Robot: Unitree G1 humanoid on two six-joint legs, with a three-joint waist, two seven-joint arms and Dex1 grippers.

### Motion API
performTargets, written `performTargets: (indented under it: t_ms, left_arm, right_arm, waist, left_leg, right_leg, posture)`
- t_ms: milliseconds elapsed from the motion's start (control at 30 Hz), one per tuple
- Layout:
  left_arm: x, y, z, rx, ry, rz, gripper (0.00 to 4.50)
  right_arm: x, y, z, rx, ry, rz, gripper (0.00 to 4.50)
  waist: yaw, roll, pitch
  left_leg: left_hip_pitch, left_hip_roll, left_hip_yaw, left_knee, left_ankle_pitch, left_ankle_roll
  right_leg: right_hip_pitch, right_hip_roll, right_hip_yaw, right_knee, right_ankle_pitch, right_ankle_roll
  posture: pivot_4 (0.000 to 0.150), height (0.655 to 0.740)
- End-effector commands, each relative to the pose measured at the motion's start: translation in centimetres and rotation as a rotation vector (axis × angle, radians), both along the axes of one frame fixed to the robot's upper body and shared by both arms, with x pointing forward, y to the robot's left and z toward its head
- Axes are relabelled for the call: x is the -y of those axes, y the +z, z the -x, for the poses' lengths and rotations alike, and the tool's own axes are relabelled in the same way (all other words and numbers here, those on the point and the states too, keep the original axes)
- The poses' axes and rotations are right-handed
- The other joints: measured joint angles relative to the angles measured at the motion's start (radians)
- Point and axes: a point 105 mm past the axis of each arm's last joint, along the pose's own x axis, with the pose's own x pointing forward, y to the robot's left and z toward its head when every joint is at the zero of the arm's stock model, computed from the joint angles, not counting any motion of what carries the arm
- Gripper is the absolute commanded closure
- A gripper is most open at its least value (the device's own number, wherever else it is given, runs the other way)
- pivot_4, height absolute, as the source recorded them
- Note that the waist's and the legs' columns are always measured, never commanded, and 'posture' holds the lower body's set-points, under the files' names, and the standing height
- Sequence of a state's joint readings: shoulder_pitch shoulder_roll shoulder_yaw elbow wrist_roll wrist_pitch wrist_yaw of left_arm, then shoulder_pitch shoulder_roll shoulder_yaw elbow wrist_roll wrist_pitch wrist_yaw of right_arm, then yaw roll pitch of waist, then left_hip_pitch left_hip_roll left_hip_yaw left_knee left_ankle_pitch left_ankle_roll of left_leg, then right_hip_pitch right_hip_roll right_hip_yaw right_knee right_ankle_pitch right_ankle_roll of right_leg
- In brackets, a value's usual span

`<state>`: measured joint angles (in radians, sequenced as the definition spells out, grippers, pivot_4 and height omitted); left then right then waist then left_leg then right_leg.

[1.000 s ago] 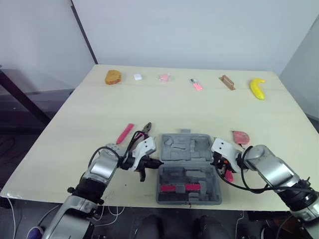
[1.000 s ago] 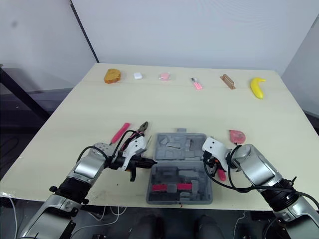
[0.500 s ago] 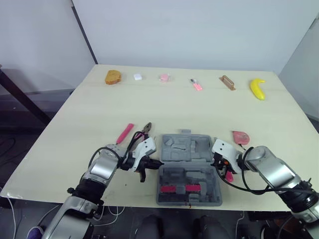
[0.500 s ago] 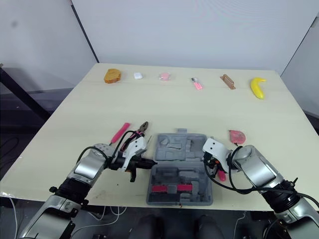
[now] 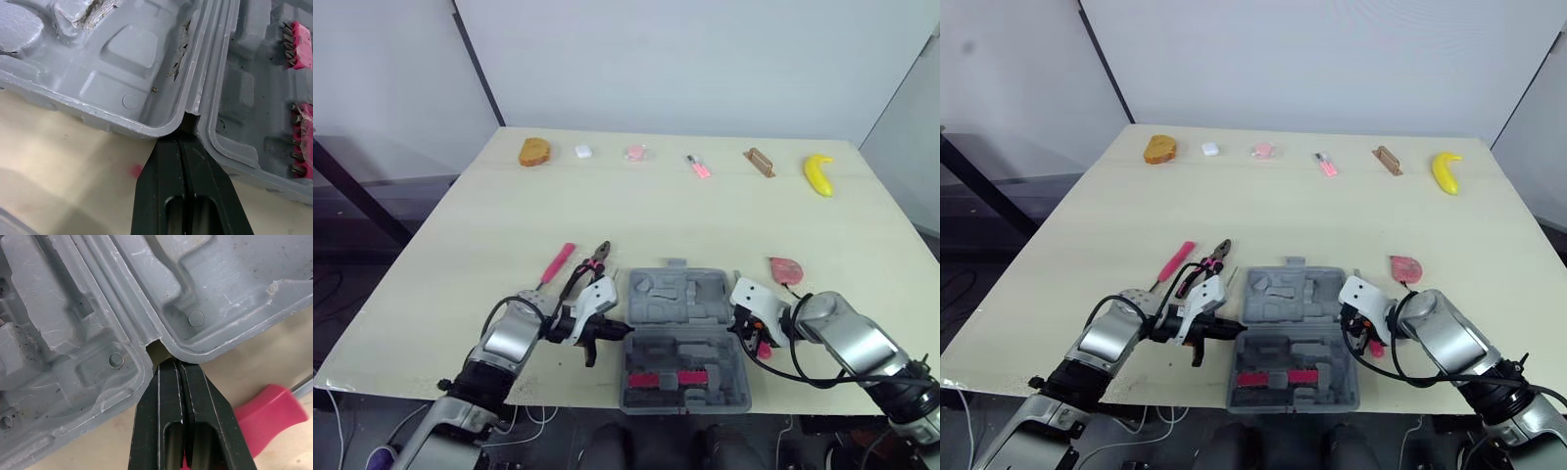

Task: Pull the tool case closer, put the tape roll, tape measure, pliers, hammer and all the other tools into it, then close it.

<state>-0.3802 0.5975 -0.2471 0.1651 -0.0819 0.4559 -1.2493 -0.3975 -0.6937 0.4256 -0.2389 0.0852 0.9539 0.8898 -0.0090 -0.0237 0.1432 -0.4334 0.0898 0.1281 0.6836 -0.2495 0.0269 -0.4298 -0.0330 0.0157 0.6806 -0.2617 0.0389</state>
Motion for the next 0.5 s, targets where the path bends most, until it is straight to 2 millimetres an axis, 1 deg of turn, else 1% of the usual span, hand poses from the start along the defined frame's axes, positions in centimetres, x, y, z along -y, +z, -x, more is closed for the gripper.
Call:
performTargets:
  t_ms: [33, 500]
  left_arm:
    - [0.6, -0.1, 0.8, -0.01, -0.036, 0.004, 4.5]
    - [0.2, -1.1, 2.6, -0.047, -0.027, 0.004, 4.5]
  right_arm:
    - [-0.9, 0.6, 0.7, 0.004, 0.042, -0.028, 4.47]
    - [-0.8, 0.5, 1.9, -0.023, 0.036, -0.032, 4.47]
  waist:
    - [0.0, 0.0, 0.0]
    - [0.0, 0.0, 0.0]
  left_leg:
    - [0.0, 0.0, 0.0, 0.0, 0.0, 0.0]
    - [0.0, 0.0, 0.0, 0.0, 0.0, 0.0]
  right_leg:
    - [0.0, 0.0, 0.0, 0.0, 0.0, 0.0]
    - [0.0, 0.0, 0.0, 0.0, 0.0, 0.0]
  posture:
    - [0.15, 0.74]
    - [0.15, 0.74]
